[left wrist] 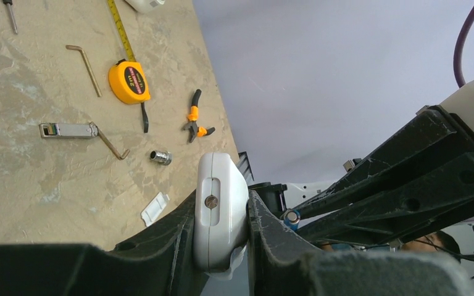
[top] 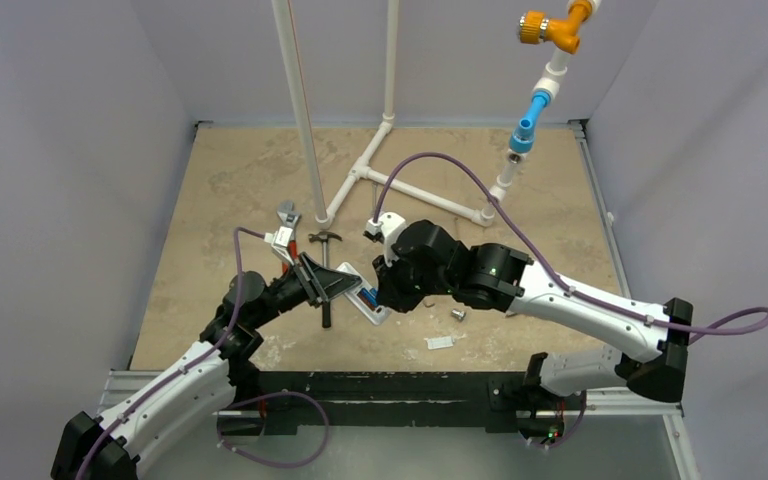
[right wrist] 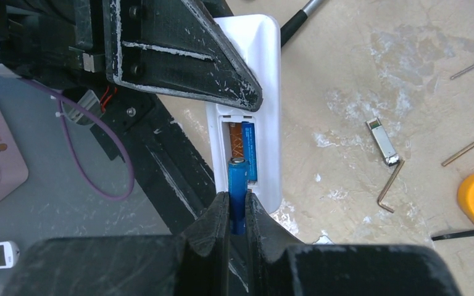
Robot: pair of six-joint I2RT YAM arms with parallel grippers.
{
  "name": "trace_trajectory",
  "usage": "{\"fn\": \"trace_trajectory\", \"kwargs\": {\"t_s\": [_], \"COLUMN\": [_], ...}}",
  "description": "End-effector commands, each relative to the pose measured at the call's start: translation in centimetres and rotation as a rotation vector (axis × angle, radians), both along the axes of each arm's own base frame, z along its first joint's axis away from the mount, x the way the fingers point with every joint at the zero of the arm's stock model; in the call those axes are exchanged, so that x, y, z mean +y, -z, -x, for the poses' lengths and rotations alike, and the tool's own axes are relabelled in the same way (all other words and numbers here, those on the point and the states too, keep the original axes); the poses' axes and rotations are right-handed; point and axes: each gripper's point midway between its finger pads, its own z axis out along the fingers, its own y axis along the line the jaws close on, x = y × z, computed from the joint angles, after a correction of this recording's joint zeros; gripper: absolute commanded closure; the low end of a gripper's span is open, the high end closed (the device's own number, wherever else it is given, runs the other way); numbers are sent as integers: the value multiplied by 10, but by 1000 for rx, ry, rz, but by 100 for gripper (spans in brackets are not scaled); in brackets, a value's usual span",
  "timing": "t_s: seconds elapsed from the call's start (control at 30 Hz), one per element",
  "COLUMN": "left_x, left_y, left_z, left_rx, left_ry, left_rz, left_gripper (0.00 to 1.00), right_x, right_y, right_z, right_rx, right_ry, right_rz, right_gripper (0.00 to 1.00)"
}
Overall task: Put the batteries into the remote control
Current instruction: Load the battery into the remote control.
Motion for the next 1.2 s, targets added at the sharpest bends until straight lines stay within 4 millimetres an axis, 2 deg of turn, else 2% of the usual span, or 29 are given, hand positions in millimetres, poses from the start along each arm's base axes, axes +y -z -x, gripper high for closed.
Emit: {"fn": "trace_trajectory", "kwargs": {"t_s": [0.0,0.33,0.57,0.7,0.9,1.0,1.17], "left_x": [-1,-2,-2,-2,-2,-2,-2], "left_y": [-24,-24,-24,-25,-26,-26,-24], "left_z": [-3,-1,1,1,1,2,3], "left_rx": [-64,-66,-71,-74,-76,-76,-68], "left_ry": [-5,10,14,15,18,19,20], "left_rz": [30,33,35,38,42,42,44], "left_gripper": [100,100,100,100,100,100,100], "right_x": [20,29,29,26,25,26,30], "right_y": [-19,6,12,15,16,14,5], "right_z": [4,-2,-4,-4,-4,-5,-4], "right_rx": [15,32,28,27,27,23,15], "right_ry": [-31,-27,-33,-30,-29,-25,-34], "right_rz": [-84,-16,19,36,40,32,-14], "right_gripper": [100,100,100,95,82,70,62]}}
